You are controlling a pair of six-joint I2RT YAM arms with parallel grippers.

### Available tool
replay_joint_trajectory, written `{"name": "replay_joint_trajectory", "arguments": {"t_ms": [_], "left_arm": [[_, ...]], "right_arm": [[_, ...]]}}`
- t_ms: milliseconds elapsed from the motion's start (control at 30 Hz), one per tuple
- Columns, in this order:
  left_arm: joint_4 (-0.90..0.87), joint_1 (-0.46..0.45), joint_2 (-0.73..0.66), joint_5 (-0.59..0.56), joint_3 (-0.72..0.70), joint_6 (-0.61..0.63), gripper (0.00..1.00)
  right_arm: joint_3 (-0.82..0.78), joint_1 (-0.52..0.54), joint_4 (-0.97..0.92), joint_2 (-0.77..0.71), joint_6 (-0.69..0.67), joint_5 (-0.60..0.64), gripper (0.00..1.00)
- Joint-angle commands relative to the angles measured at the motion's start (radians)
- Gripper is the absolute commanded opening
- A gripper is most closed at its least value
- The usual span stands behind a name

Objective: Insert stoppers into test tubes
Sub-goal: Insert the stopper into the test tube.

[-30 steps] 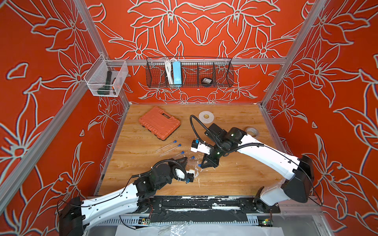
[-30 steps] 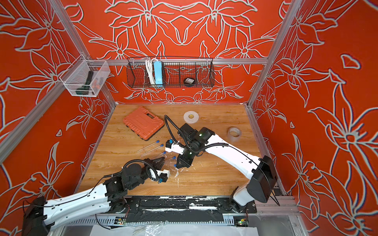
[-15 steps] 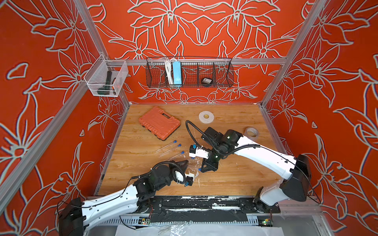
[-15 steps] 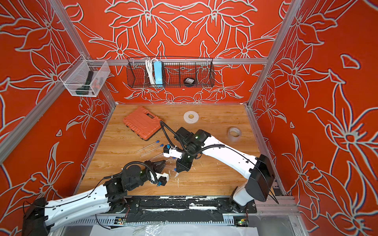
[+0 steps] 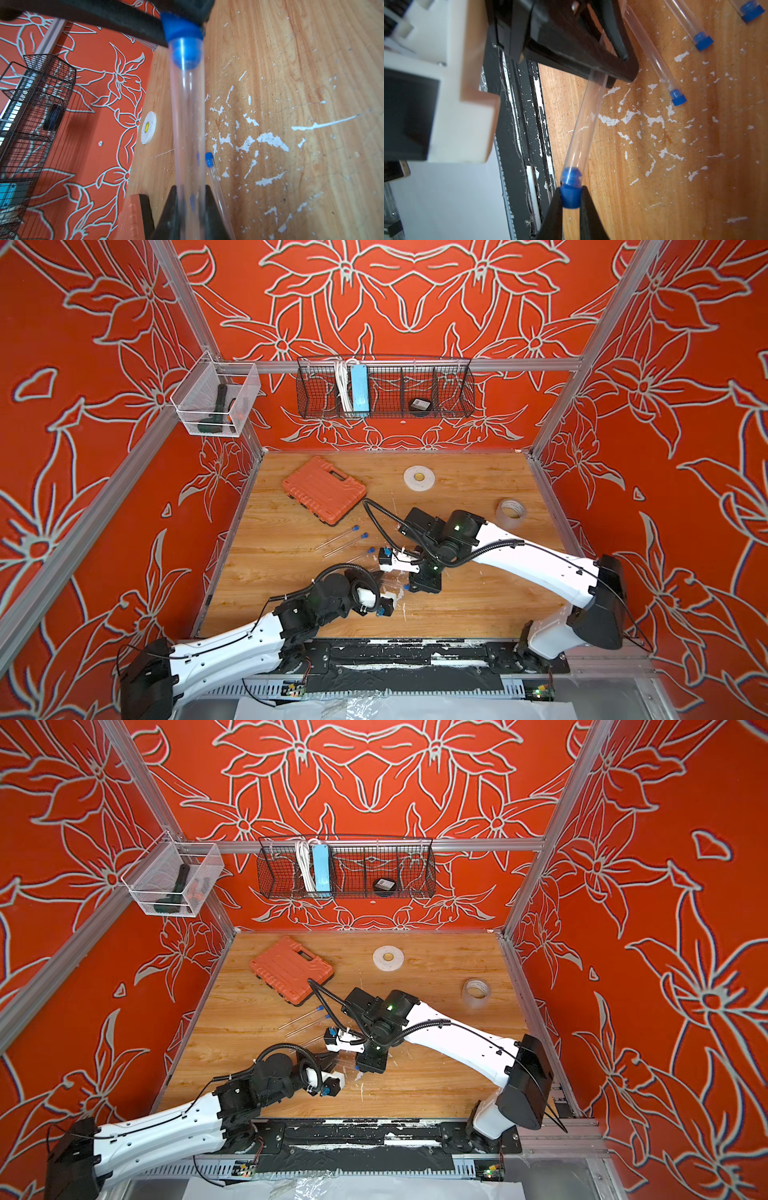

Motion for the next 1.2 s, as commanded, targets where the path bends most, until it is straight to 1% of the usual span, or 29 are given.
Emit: {"name": "replay_joint_trajectory", "arguments": {"t_ms": [0, 133, 333, 400, 567, 767, 1167], "left_arm": [[0.221, -0.055, -0.006, 0.384, 0.106, -0.006, 0.0], [0.222, -0.055, -0.006, 0.39, 0.114, -0.024, 0.0], [0.252, -0.055, -0.017, 0.394, 0.11, -0.042, 0.0], [0.262, -0.055, -0.024, 0.393, 0.104, -0.032, 0.0], [0.301, -0.055, -0.055, 0.384, 0.076, 0.045, 0.0], [0.358, -0.055, -0.102, 0.346, 0.049, 0.084, 0.0], [0.409, -0.054, -0.125, 0.355, 0.034, 0.028, 0.0]], "right_arm": [[0.09, 0.025, 0.506, 0.052, -0.069, 0.062, 0.0], [0.106, 0.033, 0.511, 0.07, -0.069, 0.078, 0.0], [0.089, 0.031, 0.573, 0.064, -0.022, 0.012, 0.0], [0.079, 0.03, 0.59, 0.063, -0.01, -0.02, 0.0], [0.075, 0.005, 0.598, 0.083, 0.037, -0.105, 0.0], [0.093, -0.015, 0.597, 0.119, 0.091, -0.118, 0.0], [0.057, -0.043, 0.725, 0.101, 0.191, -0.169, 0.0]]}}
